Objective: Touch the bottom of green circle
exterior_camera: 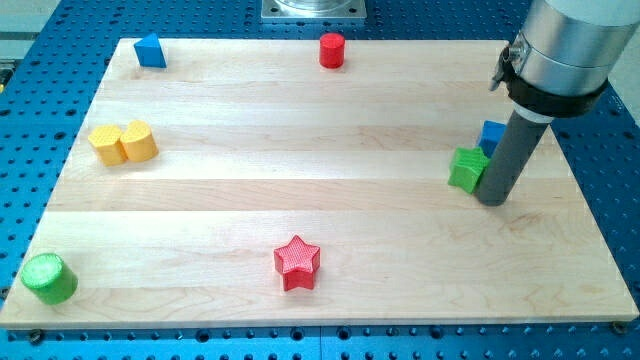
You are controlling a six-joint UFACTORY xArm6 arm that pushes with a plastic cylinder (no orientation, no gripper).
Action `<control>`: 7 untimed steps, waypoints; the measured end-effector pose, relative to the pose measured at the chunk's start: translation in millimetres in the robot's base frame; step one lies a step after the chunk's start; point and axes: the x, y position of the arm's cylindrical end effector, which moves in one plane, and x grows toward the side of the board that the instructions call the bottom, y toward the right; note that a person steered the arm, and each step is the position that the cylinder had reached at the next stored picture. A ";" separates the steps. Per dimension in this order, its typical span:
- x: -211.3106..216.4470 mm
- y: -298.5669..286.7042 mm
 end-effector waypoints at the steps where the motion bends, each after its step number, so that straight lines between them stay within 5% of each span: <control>1: 0.9 -0.6; 3: 42.3 -12.0; 6: -4.9 -299.7; 7: 73.0 -366.5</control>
